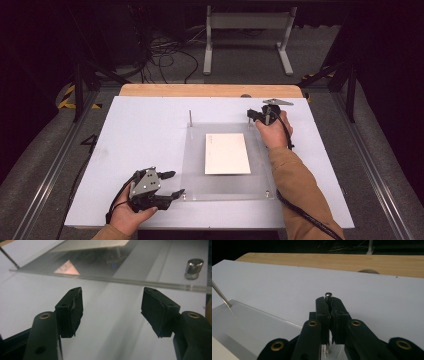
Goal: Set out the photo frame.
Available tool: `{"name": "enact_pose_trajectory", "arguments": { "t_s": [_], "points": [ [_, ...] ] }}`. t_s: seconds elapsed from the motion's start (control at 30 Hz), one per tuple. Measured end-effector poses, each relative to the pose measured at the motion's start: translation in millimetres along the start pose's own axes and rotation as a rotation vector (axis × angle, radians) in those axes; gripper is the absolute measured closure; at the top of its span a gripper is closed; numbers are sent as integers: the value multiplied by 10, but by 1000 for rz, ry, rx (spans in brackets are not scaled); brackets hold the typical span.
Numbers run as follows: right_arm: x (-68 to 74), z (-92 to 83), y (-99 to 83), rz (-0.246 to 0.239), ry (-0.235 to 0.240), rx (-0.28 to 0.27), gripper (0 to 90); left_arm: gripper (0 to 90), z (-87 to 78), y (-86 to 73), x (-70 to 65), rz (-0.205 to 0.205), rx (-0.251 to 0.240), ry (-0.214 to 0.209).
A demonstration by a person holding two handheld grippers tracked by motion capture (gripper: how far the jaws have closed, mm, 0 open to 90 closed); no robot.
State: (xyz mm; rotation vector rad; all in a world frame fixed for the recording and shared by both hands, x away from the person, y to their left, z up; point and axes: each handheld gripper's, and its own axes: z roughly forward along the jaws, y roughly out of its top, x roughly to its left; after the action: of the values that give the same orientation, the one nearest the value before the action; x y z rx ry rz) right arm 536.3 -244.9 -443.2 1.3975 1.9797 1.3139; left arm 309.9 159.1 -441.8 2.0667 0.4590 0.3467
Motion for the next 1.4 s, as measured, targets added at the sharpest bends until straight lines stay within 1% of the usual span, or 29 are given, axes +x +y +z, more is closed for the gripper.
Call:
{"name": "enact_pose_trajectory", "arguments": {
  "t_s": [0.07,0.1,0.17,0.2,0.23,0.27,0.37,0.43,0.57,0.6,0.63,0.67,0.7,0.77,0.8,0.83,0.9,0.97,1.03,1.13,1.23,1.27,1.3,1.37,1.4],
  "points": [
    [3,4,5,6,-3,4,855,332,24,41,-15,33,-9,17],
    [2,7,7,10,-3,3,855,331,36,57,-20,41,-17,21],
    [-4,12,9,16,-2,5,855,325,63,85,-25,49,-26,15],
    [-7,14,8,18,-1,4,854,329,76,104,-28,69,-30,24],
    [-13,15,5,25,3,2,854,334,76,104,-28,69,-30,24],
    [-17,16,6,29,4,3,854,334,93,141,-44,92,-43,46],
    [-17,21,14,28,1,7,854,325,99,188,-55,127,-61,68],
    [-16,25,17,34,0,8,854,324,94,205,-48,134,-78,73],
    [-17,27,16,42,0,9,853,333,106,223,-32,162,-94,66],
    [-17,29,17,38,-1,8,853,345,122,226,-31,182,-100,64],
    [-17,29,17,39,-1,8,853,364,133,232,-31,193,-101,61],
    [-16,29,18,40,-2,9,853,366,141,238,-28,193,-107,54],
    [-16,30,17,41,-2,8,853,367,152,240,-23,186,-123,51],
    [-15,33,15,42,-4,6,853,379,154,251,-13,190,-132,48],
    [-16,34,14,44,-3,5,852,400,154,253,-15,194,-137,52],
    [-16,34,14,44,-4,5,853,427,153,257,-16,212,-146,59],
    [-16,34,17,43,-3,6,852,475,161,267,-31,234,-151,73],
    [-13,31,23,43,-5,11,852,524,168,282,-51,276,-151,100],
    [5,25,31,41,-14,20,851,558,177,300,-67,295,-151,114],
    [6,22,27,48,-14,15,849,588,169,326,-59,301,-165,123],
    [1,3,40,41,-10,23,839,596,165,347,-50,306,-159,117],
    [4,-9,44,39,-13,28,824,597,165,347,-50,306,-159,117],
    [6,-36,46,32,-11,31,778,596,164,346,-44,300,-162,113],
    [-2,-90,48,21,4,-7,731,596,158,354,-34,291,-163,111],
    [-9,-135,52,25,9,-27,720,596,156,364,-28,291,-164,109]
  ]
}}
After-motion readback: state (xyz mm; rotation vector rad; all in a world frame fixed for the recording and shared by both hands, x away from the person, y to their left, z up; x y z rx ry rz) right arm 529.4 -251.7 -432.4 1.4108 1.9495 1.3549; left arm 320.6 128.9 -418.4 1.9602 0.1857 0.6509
